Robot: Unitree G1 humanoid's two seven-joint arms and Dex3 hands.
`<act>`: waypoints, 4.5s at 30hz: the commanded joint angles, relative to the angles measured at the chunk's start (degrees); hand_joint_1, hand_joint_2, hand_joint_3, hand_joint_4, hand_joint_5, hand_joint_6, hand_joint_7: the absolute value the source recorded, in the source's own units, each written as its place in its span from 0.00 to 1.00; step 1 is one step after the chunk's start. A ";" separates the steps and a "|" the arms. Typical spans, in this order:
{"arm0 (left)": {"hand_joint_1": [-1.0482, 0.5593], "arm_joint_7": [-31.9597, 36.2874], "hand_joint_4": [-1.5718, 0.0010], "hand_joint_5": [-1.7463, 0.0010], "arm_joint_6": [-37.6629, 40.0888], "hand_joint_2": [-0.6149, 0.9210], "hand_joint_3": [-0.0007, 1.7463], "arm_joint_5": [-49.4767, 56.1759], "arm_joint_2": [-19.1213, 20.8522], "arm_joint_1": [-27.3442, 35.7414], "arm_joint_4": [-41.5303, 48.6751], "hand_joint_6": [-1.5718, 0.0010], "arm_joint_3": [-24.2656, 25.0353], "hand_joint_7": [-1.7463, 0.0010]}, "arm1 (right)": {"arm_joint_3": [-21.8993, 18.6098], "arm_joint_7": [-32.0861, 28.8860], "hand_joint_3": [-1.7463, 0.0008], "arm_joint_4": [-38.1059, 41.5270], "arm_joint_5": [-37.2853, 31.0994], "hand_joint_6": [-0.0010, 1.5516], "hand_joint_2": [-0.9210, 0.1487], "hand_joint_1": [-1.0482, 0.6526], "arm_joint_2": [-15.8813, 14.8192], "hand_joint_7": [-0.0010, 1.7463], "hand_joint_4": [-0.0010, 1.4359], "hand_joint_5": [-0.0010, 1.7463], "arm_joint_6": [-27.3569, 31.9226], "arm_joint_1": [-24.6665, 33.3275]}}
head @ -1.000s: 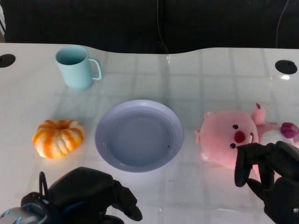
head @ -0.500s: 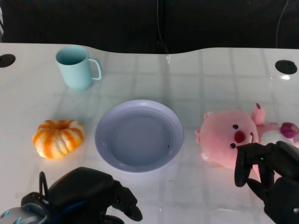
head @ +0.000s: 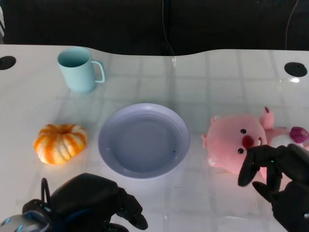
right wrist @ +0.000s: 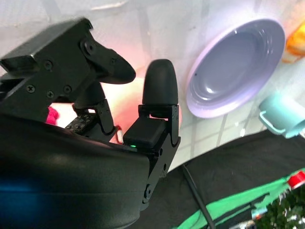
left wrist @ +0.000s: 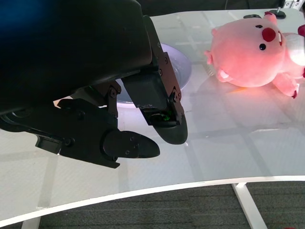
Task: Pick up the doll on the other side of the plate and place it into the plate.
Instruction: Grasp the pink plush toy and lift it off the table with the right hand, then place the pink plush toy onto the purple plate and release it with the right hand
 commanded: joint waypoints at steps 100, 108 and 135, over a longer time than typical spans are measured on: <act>0.49 -0.96 0.53 0.24 1.51 1.00 0.15 -0.68 0.97 3.99 -5.39 0.32 1.33 1.00 | 9.66 -26.67 0.51 49.57 -12.28 0.53 0.32 0.50 0.73 0.71 0.51 0.96 2.22 -30.14; 0.49 -0.25 0.52 0.23 1.09 1.00 0.14 -0.56 0.59 3.22 -4.05 0.31 0.73 0.99 | 6.08 -31.24 0.26 47.20 -8.36 0.47 0.50 0.50 1.52 1.00 0.61 1.00 -5.50 -30.11; 0.49 0.97 0.53 0.23 1.32 1.00 0.15 2.36 -1.74 2.98 -3.42 0.31 -2.06 0.99 | 12.54 -19.87 0.30 39.70 -5.23 0.48 0.52 0.54 18.25 1.00 0.65 1.00 -2.41 -40.17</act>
